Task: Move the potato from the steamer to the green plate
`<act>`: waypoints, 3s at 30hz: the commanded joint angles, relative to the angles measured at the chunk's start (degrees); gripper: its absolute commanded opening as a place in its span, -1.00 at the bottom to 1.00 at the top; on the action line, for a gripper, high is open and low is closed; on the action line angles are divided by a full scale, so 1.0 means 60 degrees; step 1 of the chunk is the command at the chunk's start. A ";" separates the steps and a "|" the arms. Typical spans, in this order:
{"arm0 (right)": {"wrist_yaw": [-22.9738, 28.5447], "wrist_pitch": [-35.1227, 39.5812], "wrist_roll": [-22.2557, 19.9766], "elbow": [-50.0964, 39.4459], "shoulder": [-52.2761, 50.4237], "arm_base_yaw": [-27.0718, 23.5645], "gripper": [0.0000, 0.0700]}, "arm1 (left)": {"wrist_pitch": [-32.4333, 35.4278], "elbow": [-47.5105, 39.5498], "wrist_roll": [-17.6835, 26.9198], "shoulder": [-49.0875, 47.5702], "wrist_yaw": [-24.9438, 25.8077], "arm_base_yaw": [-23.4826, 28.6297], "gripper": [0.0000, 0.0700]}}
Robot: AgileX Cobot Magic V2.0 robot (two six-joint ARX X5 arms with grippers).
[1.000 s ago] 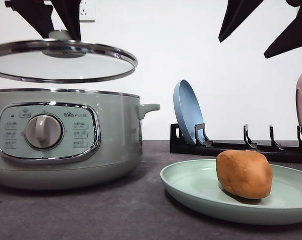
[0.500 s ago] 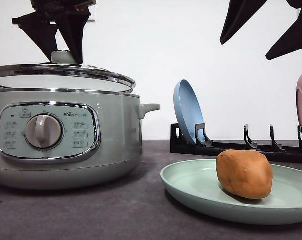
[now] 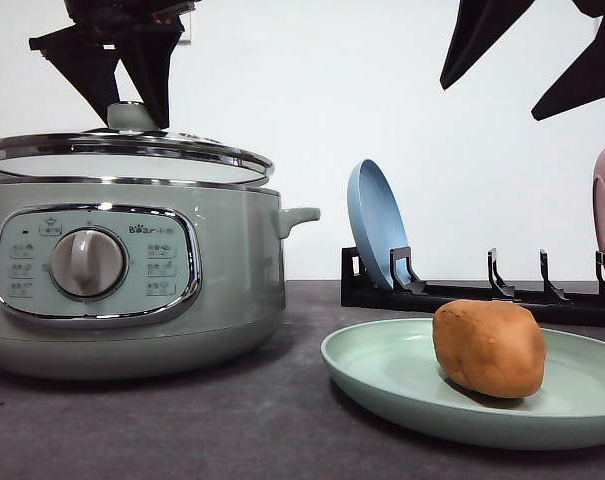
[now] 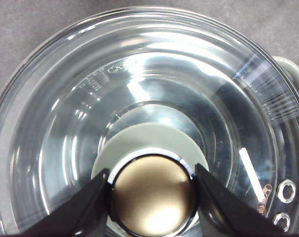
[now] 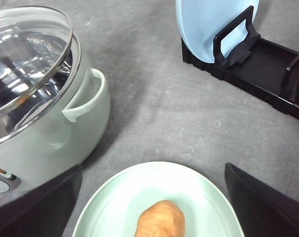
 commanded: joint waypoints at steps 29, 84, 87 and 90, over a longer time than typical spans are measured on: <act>0.0297 0.0058 -0.0293 0.0153 0.0066 0.0051 0.67 | -0.0258 0.0324 0.0056 0.0422 -0.0069 -0.0411 -0.97; 0.0215 -0.0182 -0.0364 0.0153 0.0066 0.0051 0.67 | -0.0375 0.0292 0.0032 0.0600 -0.0739 -0.0864 0.19; 0.0210 -0.0186 -0.0364 0.0153 0.0066 0.0051 0.67 | -0.0431 0.0299 0.0024 0.0585 -0.0739 -0.0867 0.38; 0.0182 -0.0189 -0.0364 0.0153 0.0066 0.0051 0.67 | -0.0466 0.0303 0.0011 0.0466 -0.0739 -0.0863 0.38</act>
